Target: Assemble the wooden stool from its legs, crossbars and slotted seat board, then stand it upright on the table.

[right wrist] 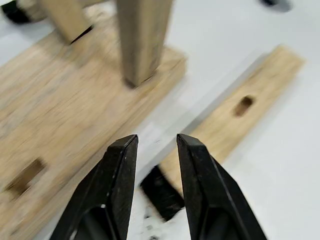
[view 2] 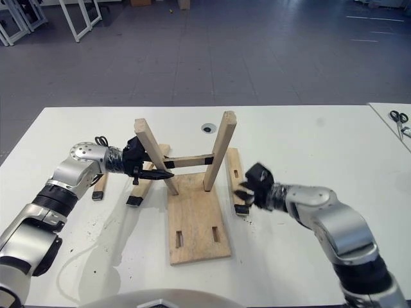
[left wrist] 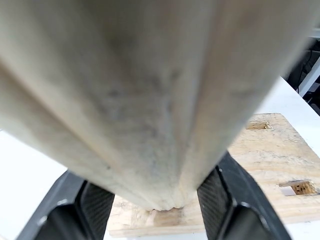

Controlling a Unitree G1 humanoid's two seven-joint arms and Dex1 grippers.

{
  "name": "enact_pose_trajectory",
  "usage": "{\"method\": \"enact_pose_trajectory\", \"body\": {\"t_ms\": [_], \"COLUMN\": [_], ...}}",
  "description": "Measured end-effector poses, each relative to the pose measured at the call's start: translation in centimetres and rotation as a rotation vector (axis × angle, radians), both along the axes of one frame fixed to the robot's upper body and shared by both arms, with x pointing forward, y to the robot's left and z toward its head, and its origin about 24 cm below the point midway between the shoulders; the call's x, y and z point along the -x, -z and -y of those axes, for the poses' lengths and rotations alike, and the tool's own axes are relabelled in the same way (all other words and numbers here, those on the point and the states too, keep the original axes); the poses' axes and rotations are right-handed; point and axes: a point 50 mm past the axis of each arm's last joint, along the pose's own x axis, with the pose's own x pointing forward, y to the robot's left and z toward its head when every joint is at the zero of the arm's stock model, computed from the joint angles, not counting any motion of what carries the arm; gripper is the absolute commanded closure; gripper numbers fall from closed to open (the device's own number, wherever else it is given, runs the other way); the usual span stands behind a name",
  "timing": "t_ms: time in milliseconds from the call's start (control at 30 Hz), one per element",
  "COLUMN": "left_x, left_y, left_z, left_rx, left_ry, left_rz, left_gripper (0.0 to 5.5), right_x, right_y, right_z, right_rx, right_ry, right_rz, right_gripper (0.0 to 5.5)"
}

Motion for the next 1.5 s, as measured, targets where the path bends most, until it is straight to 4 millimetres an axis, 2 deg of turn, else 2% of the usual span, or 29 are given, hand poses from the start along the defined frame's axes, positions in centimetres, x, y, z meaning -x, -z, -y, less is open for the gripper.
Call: {"method": "enact_pose_trajectory", "body": {"t_ms": [67, 133, 200, 233, 300, 333, 433, 500, 567, 600, 667, 733, 800, 867, 933, 1033, 1133, 1233, 1367, 1500], "left_x": [-0.2, -0.4, -0.6, -0.7, -0.3, -0.3, -0.7, -0.9, -0.6, -0.1, 1.3, 1.8, 2.2, 3.2, 5.0, 8.6, 9.6, 9.9, 11.1, 11.2], "left_y": [0.0, -0.1, -0.1, 0.4, 3.1, 3.5, 2.6, 0.9, -1.1, -1.6, -1.9, -2.0, -1.7, -0.4, 1.5, 3.9, 3.9, 4.5, 6.4, 7.3], "left_z": [0.2, 0.4, 0.5, 0.3, -0.5, -0.9, -1.8, -3.6, -5.8, -6.7, -8.7, -9.0, -8.1, -6.9, -6.4, -7.8, -8.4, -8.3, -8.5, -8.9], "left_rx": [-0.002, -0.007, -0.008, -0.117, -0.329, -0.354, -0.356, -0.376, -0.432, -0.451, -0.456, -0.38, -0.296, -0.218, -0.179, -0.202, -0.199, -0.188, -0.202, -0.228], "left_ry": [0.011, 0.019, 0.026, 0.04, 0.033, 0.023, 0.004, -0.028, -0.078, -0.117, -0.314, -0.576, -0.764, -0.961, -1.211, -1.621, -1.721, -1.733, -1.726, -1.669], "left_rz": [0.001, 0.0, 0.002, 0.046, 0.01, -0.001, 0.031, 0.055, 0.076, 0.071, 0.046, 0.08, 0.118, 0.125, 0.093, 0.025, 0.025, -0.032, -0.166, -0.193], "left_gripper": [3.46, 3.46, 2.98, 2.76, 2.46, 2.23, 1.72, 1.4, 1.4, 1.4, 1.4, 1.4, 1.4, 1.4, 1.4, 1.4, 1.4, 1.4, 1.4, 2.06], "right_x": [1.4, 1.8, 1.9, 1.9, 2.1, 2.1, 2.2, 2.4, 2.4, 2.4, 2.2, 1.8, 1.2, 0.5, -0.2, -0.6, -0.5, -0.5, -0.3, -0.3], "right_y": [1.2, 1.7, 2.1, 2.3, 2.8, 2.9, 3.2, 3.3, 3.2, 3.1, 3.1, 2.9, 2.4, 1.6, 0.3, -1.8, -2.0, -1.9, -2.0, -2.1], "right_z": [-1.4, -2.3, -2.9, -3.3, -3.7, -3.8, -4.0, -4.1, -4.1, -4.3, -4.3, -4.2, -4.4, -4.8, -5.4, -6.1, -6.1, -6.1, -6.3, -6.4], "right_rx": [-0.026, -0.047, -0.056, -0.061, -0.066, -0.066, -0.072, -0.077, -0.082, -0.092, -0.101, -0.104, -0.127, -0.157, -0.203, -0.264, -0.26, -0.256, -0.263, -0.264], "right_ry": [-0.091, -0.129, -0.14, -0.138, -0.114, -0.107, -0.077, -0.059, -0.034, -0.026, 0.017, 0.073, 0.116, 0.164, 0.206, 0.233, 0.239, 0.245, 0.247, 0.246], "right_rz": [-0.067, -0.059, -0.025, 0.0, 0.021, 0.027, 0.034, 0.036, 0.051, 0.059, 0.075, 0.1, 0.137, 0.188, 0.247, 0.319, 0.314, 0.307, 0.303, 0.299], "right_gripper": [4.08, 4.08, 4.15, 4.15, 4.15, 4.15, 4.15, 4.15, 4.15, 4.15, 4.15, 4.15, 4.15, 4.15, 4.15, 4.15, 4.15, 4.15, 4.15, 4.15]}}
